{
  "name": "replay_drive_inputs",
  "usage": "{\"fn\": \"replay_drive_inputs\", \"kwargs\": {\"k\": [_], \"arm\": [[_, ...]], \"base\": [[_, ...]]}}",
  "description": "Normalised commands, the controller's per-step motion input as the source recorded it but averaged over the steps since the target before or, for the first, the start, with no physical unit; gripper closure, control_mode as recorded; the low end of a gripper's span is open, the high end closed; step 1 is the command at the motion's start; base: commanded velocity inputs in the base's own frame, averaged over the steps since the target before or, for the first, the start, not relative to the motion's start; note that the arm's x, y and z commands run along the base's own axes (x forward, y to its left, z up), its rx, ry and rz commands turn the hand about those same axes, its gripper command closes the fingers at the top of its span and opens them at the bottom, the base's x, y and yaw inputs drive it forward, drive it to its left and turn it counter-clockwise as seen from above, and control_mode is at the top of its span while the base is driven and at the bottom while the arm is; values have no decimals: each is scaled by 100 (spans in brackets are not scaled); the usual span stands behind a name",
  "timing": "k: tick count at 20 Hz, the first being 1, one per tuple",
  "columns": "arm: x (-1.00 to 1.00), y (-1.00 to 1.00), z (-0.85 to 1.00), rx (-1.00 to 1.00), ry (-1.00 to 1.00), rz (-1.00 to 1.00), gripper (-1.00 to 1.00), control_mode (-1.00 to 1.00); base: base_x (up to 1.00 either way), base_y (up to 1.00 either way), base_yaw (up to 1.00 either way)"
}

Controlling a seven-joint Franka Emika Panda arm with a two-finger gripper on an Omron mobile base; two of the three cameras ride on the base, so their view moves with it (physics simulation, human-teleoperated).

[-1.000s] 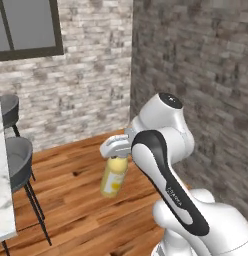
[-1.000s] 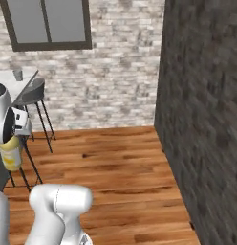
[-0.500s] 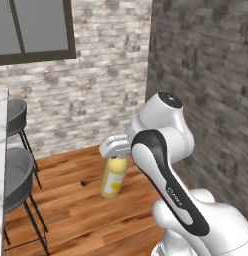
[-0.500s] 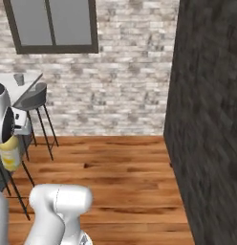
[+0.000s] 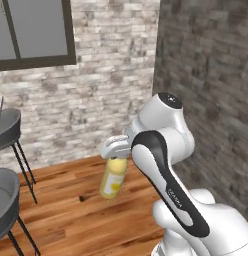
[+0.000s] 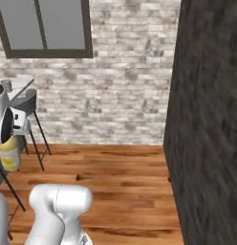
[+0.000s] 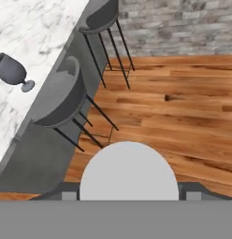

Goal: There is a wine glass and glass cup on the dining counter. Place the wine bottle next to the wine glass and the juice bottle next to the glass cup.

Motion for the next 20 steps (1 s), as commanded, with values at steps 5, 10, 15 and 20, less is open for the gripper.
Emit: {"fn": "replay_drive_inputs", "kwargs": {"k": [5, 10, 15, 20], "arm": [[0, 0, 0, 0, 0, 0, 100, 100], [0, 0, 0, 0, 0, 0, 100, 100], [0, 0, 0, 0, 0, 0, 100, 100], [0, 0, 0, 0, 0, 0, 100, 100]], "base": [[73, -32, 12], [75, -30, 14], [75, -28, 17], [74, -25, 21]]}}
